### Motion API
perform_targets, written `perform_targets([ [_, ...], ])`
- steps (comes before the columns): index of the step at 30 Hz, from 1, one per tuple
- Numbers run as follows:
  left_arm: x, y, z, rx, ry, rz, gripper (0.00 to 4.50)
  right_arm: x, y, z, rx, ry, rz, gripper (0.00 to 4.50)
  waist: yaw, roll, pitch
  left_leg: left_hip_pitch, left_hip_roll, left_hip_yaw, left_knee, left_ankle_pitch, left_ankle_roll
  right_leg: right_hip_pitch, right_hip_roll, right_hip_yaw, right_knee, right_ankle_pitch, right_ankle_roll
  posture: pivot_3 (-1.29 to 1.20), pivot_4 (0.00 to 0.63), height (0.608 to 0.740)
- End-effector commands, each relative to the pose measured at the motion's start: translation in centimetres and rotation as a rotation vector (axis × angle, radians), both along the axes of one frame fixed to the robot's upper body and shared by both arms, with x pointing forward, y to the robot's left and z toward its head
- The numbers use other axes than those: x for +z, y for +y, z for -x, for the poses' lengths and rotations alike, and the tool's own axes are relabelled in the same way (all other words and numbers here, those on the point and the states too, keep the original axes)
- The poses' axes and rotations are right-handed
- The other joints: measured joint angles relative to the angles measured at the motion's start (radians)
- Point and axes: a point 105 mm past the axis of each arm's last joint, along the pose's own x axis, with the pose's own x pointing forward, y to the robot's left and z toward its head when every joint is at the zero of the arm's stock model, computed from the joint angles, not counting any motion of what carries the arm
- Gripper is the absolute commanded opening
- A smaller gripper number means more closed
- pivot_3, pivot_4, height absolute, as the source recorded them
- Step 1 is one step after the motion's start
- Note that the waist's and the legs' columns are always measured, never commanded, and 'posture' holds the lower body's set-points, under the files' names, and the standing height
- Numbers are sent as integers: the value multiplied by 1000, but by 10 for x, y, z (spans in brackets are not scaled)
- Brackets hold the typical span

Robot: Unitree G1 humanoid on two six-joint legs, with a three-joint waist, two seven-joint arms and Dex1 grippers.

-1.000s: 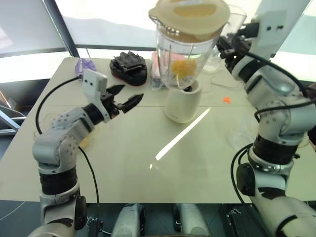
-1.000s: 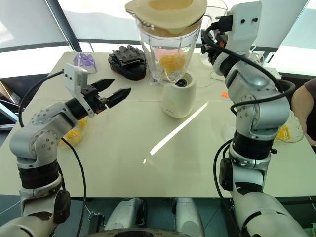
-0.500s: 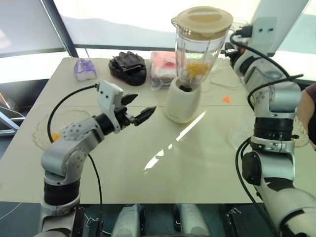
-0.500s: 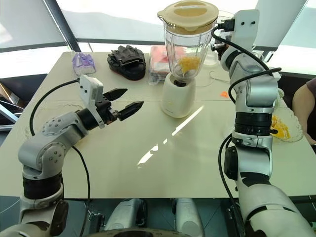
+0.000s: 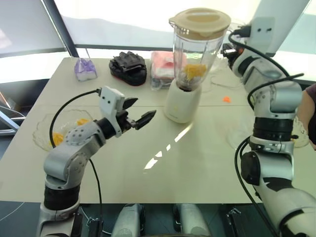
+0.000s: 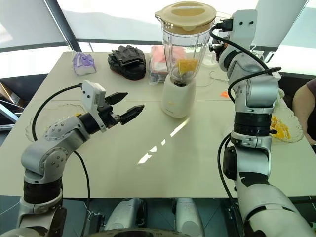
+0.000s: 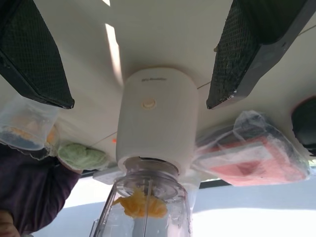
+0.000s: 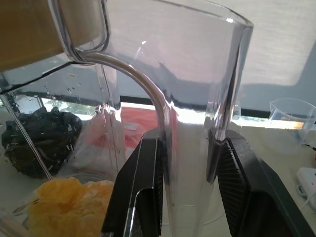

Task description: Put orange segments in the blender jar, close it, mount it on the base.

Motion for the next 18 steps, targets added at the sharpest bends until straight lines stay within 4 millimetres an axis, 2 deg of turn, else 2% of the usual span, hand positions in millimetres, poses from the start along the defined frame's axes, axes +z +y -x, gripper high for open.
perform_targets([
  [1, 11, -3, 5, -18, -57, 0, 4500, 18, 6, 12, 41, -71, -24, 957, 1, 0, 0, 0, 0, 0, 0, 0, 0, 0, 0, 0, 0, 0, 0, 0, 150, 740],
  [18, 10, -3, 1, -2, -57, -10, 4500, -23, 2, 4, 38, 32, 49, 957, 0, 0, 0, 0, 0, 0, 0, 0, 0, 0, 1, 0, 0, 0, 0, 0, 150, 740],
])
